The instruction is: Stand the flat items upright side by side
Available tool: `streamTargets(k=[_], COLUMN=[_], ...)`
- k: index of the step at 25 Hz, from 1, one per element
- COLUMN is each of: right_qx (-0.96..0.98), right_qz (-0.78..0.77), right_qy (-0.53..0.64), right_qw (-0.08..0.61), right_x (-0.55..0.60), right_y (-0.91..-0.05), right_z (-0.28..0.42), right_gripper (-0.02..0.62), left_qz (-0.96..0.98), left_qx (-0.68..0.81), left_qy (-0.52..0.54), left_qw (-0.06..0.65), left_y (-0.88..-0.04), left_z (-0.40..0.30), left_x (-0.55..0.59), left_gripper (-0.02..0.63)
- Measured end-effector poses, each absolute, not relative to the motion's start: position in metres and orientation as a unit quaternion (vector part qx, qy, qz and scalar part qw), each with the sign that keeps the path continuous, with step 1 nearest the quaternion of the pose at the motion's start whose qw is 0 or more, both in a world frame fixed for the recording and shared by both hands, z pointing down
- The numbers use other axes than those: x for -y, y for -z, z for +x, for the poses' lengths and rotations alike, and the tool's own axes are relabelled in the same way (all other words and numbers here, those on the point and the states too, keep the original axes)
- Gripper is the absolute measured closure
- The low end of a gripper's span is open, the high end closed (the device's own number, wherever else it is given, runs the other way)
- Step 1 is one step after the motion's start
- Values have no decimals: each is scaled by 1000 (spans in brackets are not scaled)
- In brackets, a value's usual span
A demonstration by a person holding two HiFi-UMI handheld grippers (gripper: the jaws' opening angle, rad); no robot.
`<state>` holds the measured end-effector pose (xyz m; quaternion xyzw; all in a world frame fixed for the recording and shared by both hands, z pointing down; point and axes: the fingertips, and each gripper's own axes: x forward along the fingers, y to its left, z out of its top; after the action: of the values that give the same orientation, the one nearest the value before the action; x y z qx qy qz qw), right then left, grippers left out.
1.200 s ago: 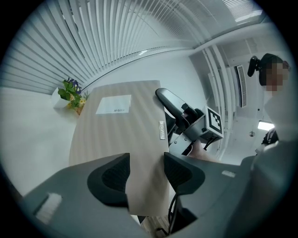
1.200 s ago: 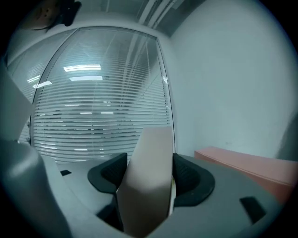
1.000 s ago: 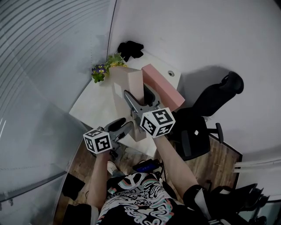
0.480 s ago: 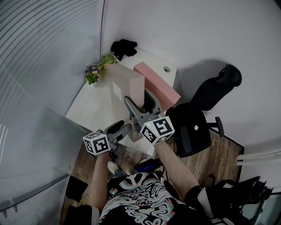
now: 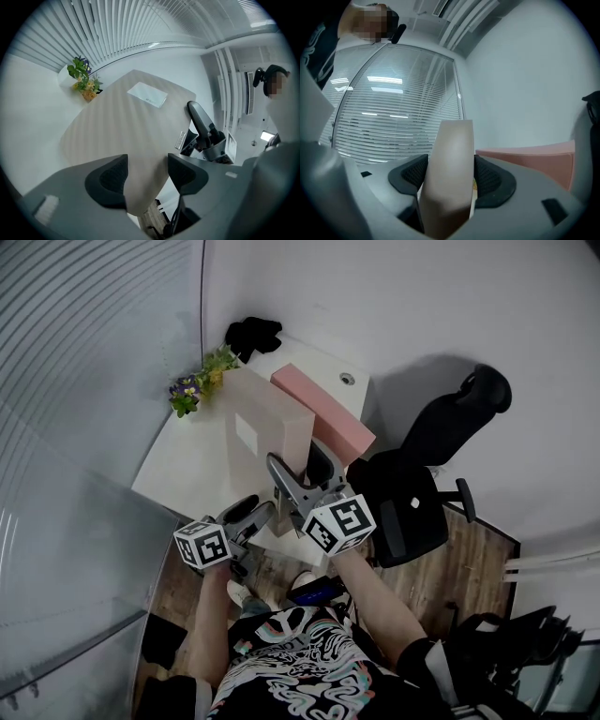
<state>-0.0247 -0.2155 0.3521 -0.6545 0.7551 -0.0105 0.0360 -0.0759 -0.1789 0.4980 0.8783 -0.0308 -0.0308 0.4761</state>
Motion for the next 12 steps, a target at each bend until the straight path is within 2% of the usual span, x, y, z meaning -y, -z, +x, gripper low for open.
streamTargets(k=[7,12], right_qx=[-768,-762], right_qz=[-637,-643], right_qy=[10,32], right_qw=[-61,-71], right_x=[197,184], right_y=[-386,-402], right_z=[-32,-21], right_gripper=[298,299], left_qz=[872,870], left_qx=[53,63], left_qy=[19,10], left_qw=[486,489], left_y=[-514,-520], left_z=[-74,-70], left_x=[188,189], left_gripper=[353,356])
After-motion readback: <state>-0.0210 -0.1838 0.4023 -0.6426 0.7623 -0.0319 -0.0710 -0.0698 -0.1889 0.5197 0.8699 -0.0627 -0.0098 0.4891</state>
